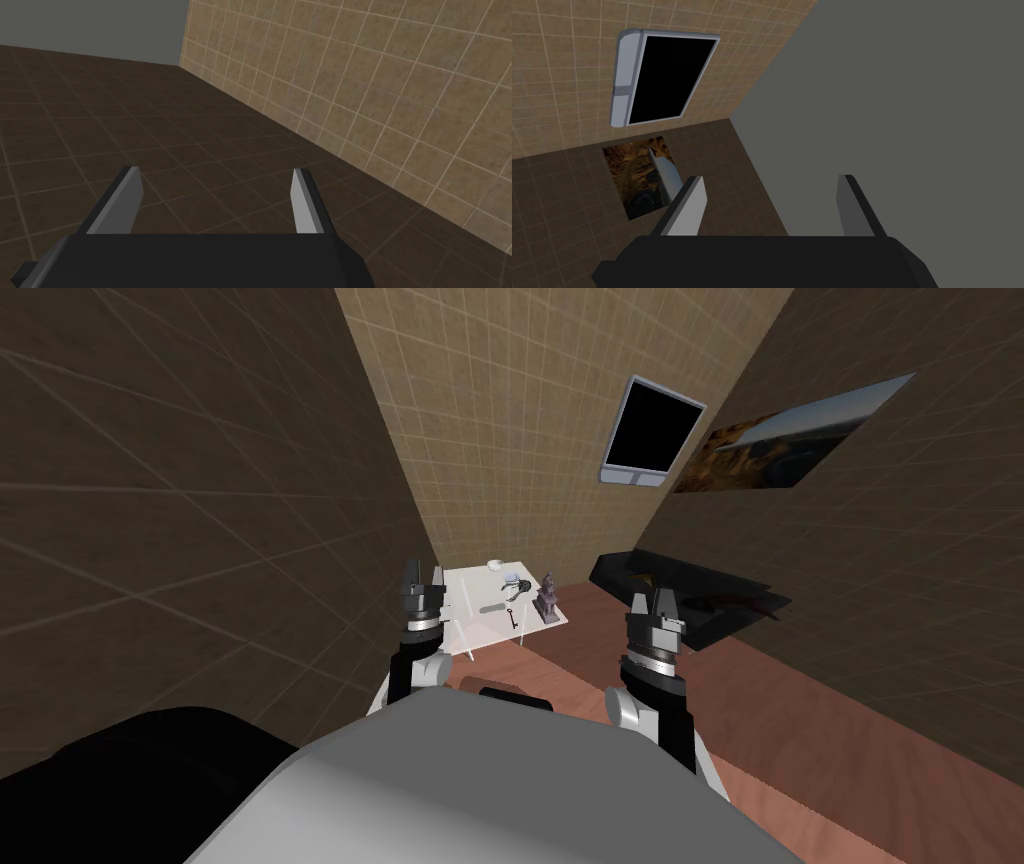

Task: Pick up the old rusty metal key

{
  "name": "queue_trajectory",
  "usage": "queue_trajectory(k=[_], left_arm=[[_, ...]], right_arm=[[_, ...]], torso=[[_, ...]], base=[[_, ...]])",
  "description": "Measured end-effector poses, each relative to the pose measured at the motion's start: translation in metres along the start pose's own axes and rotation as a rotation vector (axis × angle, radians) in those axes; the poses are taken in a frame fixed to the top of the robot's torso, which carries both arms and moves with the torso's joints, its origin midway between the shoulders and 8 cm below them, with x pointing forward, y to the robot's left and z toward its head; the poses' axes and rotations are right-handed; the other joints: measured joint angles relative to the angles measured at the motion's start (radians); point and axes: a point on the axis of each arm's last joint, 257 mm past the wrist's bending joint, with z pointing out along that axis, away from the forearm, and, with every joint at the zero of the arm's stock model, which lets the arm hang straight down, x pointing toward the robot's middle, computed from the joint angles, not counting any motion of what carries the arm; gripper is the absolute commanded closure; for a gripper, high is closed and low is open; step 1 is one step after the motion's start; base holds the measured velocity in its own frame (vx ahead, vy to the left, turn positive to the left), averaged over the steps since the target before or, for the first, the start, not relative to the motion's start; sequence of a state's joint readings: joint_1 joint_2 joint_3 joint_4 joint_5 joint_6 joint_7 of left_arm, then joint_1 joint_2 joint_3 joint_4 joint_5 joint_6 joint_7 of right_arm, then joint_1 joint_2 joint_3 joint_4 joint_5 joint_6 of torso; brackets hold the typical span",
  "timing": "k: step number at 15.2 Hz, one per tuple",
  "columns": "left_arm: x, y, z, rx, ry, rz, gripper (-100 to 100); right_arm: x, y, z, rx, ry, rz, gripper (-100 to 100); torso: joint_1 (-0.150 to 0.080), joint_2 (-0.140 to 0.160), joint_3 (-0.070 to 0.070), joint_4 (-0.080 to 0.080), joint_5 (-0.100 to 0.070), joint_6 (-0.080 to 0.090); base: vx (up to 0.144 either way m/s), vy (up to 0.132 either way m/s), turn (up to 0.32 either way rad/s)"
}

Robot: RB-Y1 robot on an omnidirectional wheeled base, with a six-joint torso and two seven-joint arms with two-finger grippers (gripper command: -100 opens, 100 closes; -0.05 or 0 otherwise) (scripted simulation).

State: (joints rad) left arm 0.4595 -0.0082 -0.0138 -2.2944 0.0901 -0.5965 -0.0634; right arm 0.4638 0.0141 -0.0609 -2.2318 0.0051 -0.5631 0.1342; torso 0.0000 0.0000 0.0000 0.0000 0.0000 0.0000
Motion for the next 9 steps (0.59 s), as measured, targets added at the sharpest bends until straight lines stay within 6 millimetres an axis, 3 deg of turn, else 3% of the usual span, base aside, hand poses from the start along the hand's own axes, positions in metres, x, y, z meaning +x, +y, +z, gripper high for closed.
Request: queue_trajectory(k=[5,9], left_arm=[[0.011,0.022,-0.002,-0.05,0.084,0.024,-100],[0.02,0.055,-0.005,-0.132,0.154,0.053,-100]], right_arm=[[0.0,0.0,0.0,0.0,0.0,0.0,0],[0.0,0.0,0.0,0.0,0.0,0.0,0]], torso=[[0.0,0.0,0.0,0.0,0.0,0.0],[0.0,-0.001,0.0,0.0,0.0,0.0]], base=[[0.002,0.0,-0.052],[0.003,0.0,-0.092]])
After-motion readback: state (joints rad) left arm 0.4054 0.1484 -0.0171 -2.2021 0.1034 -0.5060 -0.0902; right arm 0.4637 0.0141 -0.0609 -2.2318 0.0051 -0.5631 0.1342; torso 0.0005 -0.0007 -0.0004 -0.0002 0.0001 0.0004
